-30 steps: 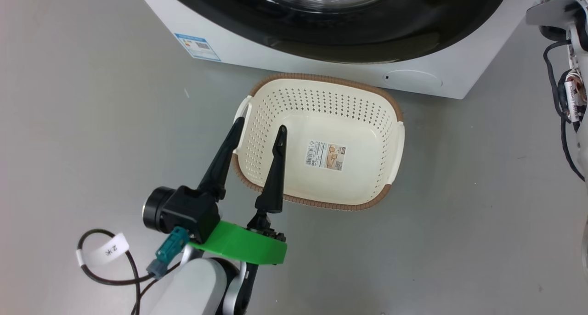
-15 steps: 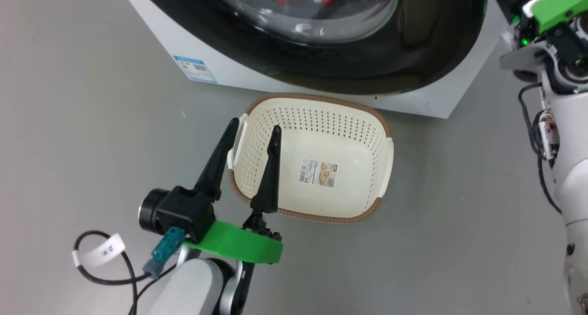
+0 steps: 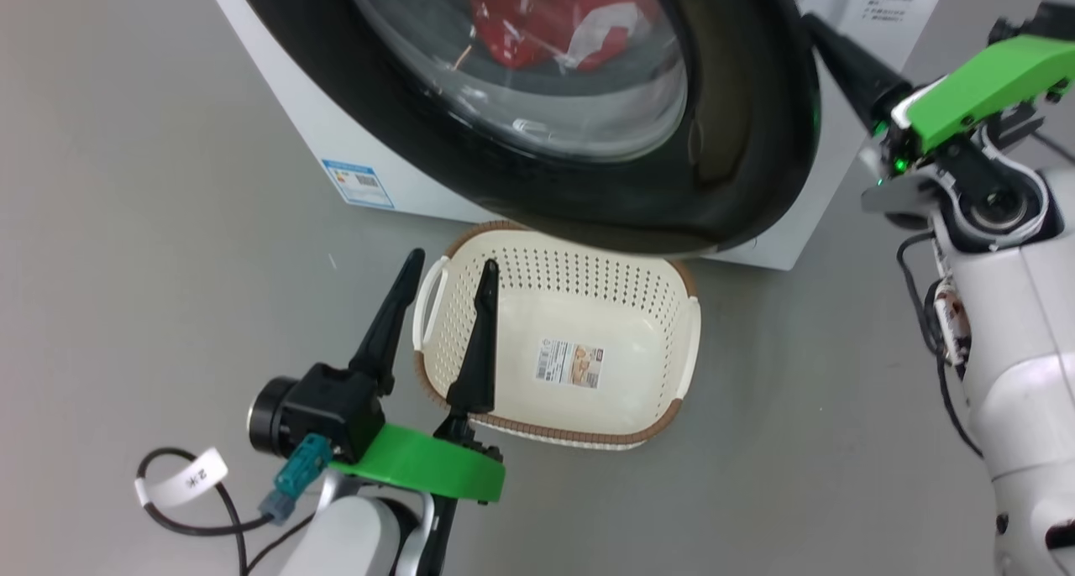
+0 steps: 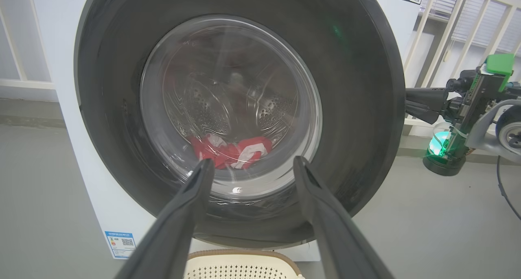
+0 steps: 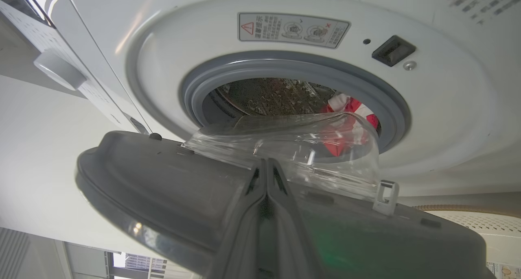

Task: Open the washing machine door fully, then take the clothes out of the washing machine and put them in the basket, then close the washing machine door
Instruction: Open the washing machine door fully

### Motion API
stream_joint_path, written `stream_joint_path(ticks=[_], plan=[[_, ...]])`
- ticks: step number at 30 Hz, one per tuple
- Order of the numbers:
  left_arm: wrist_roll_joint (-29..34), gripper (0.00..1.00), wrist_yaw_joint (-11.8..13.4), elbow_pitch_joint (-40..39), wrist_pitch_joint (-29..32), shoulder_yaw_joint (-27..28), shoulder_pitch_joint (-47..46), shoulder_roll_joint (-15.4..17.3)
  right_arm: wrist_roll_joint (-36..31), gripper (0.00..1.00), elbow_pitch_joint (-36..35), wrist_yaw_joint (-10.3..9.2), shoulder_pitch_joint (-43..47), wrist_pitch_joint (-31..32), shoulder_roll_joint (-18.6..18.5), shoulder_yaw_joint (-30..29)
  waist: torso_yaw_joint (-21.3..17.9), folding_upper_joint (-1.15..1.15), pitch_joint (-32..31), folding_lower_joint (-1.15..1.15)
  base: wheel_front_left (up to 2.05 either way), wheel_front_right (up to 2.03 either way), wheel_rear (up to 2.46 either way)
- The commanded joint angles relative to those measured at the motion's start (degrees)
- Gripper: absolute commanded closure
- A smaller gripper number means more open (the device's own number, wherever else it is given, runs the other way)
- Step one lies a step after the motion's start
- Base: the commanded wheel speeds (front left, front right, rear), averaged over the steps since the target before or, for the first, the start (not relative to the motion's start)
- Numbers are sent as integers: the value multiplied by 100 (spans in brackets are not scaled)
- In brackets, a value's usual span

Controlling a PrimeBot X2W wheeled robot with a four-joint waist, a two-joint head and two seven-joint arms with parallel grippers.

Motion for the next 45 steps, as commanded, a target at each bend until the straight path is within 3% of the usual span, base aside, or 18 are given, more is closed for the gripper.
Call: stream_joint_path(ticks=[1,22,45], plan=[[25,0,-43,-109,-51,213,74,98,114,100,-211,45,60,68,189,145,-24,0,-117,0,0,0,0],[159,0,-127,1,-51,487,438,98,399,100,-557,45,1061,247,318,507,94,0,-745,0,0,0,0],[156,0,-64,102,0,494,678,174,1375,100,-1007,45,1891,-68,322,1674,608,0,-1233,0,0,0,0]])
